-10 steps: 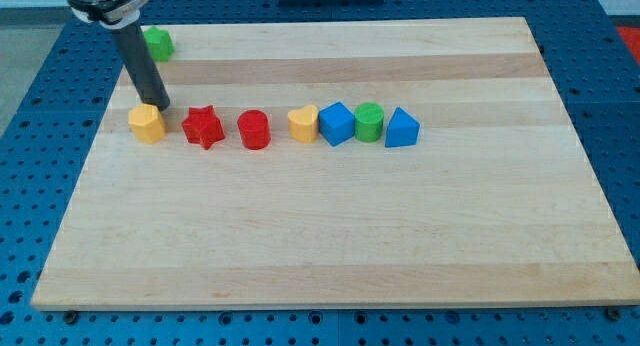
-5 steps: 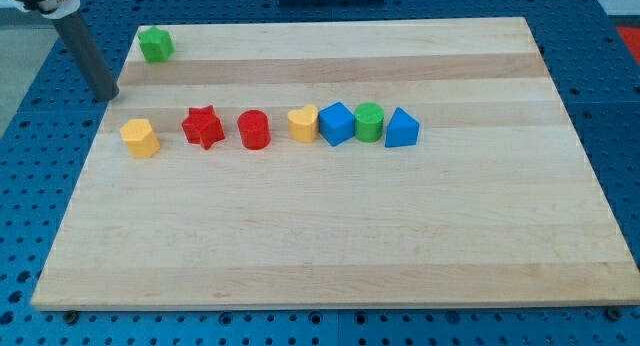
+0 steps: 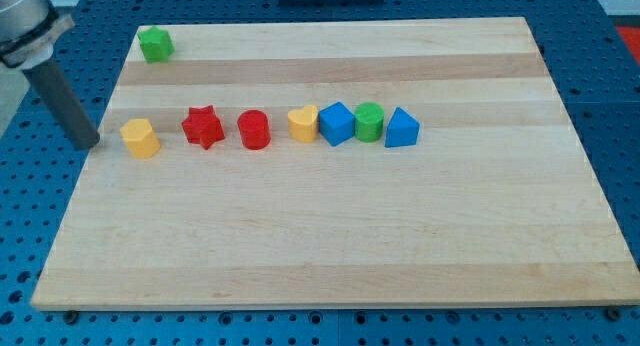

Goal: Move the yellow hexagon closer to the left of the red star

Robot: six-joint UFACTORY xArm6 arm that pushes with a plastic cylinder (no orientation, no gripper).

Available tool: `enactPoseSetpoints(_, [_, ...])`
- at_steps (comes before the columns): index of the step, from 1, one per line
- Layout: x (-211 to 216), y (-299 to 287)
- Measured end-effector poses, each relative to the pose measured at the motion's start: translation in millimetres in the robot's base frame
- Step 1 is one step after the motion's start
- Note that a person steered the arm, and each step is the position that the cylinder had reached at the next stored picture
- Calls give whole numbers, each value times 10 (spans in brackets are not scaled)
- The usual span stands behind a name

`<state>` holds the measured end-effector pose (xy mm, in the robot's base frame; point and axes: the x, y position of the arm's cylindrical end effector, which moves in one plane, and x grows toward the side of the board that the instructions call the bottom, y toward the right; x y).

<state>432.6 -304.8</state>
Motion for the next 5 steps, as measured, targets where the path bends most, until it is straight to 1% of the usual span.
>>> enactPoseSetpoints(1, [215, 7])
enactPoseSetpoints(2, [284, 87])
enactPoseSetpoints(4, [284, 360])
enactPoseSetpoints(5, [209, 502])
